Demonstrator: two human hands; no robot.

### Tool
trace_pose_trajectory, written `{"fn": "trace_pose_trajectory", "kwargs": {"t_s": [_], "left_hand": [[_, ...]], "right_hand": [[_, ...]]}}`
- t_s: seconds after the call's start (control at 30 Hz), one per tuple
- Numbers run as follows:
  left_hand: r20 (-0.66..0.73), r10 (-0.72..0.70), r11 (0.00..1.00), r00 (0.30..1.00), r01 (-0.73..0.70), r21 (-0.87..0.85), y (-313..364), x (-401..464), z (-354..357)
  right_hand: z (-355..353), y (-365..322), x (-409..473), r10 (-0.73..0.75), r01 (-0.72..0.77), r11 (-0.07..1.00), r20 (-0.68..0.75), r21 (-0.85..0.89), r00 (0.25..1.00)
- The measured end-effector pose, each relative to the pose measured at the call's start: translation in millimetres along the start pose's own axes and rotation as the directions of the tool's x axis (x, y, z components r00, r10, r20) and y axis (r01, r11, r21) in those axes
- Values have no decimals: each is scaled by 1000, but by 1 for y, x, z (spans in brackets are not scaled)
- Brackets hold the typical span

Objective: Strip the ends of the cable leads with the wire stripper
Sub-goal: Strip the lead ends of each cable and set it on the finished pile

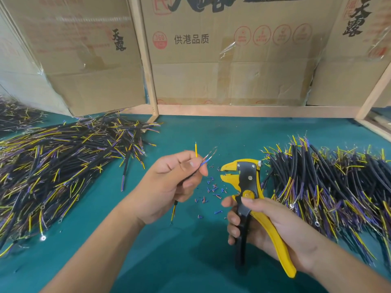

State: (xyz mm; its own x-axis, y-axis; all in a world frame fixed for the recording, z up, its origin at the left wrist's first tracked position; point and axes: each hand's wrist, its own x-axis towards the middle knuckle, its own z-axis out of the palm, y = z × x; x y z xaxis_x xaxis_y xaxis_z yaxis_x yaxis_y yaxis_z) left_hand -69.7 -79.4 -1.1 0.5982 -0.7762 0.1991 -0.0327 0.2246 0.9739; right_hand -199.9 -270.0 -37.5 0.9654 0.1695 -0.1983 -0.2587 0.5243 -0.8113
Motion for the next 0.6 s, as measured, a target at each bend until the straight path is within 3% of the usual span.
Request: {"fn": "trace_pose_trajectory", "kwargs": {"t_s": [0.33, 0.6], "left_hand": [[17, 40, 996, 999, -42, 76, 0, -3, -1], [19, -4, 1000, 1000, 4, 13, 1, -2, 0]], "right_hand": [[-3, -1, -3, -102, 101, 989, -6, -106, 995], [-3, 0, -4, -123, 119, 982, -16, -145, 992]]}}
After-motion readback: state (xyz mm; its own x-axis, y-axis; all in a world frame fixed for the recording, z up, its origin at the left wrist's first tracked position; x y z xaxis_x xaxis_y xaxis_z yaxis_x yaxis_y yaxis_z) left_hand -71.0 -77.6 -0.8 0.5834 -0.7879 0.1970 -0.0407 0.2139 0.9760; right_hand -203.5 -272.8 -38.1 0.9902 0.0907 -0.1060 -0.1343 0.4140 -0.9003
